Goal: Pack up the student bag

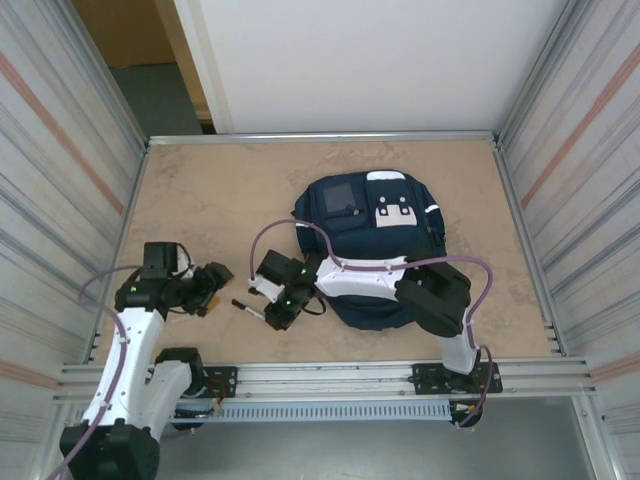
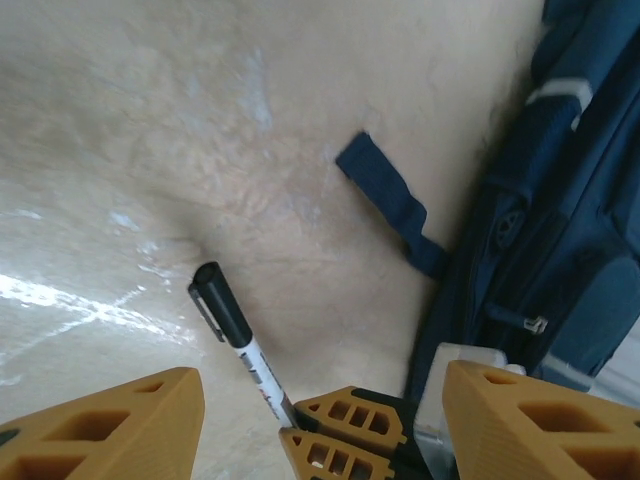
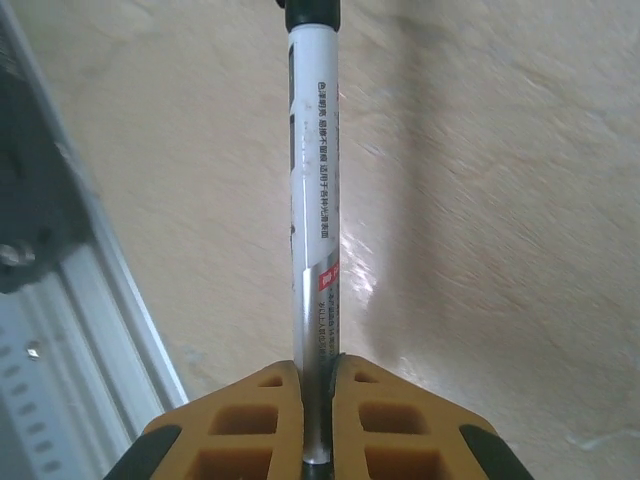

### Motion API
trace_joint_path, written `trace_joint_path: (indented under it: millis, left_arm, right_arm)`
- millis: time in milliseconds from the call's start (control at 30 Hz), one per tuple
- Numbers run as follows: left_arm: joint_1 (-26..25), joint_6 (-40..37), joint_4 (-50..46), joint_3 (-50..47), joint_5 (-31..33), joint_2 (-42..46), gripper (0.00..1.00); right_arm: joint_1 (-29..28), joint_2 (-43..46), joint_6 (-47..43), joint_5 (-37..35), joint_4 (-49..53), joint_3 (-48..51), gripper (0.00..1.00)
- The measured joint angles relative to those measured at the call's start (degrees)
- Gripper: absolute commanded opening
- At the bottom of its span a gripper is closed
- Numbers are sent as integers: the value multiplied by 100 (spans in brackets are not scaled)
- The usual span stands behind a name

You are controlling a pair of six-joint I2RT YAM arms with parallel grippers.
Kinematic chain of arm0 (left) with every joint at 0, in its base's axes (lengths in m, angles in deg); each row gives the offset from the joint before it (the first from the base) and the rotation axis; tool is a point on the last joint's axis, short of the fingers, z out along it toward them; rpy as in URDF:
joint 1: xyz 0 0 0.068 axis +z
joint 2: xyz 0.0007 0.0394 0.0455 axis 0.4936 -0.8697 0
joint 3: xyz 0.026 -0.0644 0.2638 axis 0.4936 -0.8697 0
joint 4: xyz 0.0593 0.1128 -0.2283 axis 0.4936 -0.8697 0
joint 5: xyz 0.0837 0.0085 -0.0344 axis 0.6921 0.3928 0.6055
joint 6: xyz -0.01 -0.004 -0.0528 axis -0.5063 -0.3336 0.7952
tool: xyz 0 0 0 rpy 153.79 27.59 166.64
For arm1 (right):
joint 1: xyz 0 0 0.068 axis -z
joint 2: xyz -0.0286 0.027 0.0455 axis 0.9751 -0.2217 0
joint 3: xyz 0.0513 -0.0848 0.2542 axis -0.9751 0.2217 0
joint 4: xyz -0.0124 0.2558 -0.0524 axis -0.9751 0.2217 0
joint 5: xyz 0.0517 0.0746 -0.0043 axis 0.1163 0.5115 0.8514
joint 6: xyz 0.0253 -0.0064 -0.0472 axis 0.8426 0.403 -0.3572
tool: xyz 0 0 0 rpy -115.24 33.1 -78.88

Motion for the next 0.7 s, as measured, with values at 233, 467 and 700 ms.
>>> trace_joint_path:
  millis: [233,467,700]
  left_arm:
    - [-476,470,319,-140,87,-247,65]
    - [-704,811,365,-186,382,-249,60]
    - [-990,1189,487,-304,597,-177,12]
  right_arm:
    - [-9,304,431,83,-468,33,7]
    - [-55,507,791,-118,-870,133,7]
    - [-229,520,979,-186,-1165,155,9]
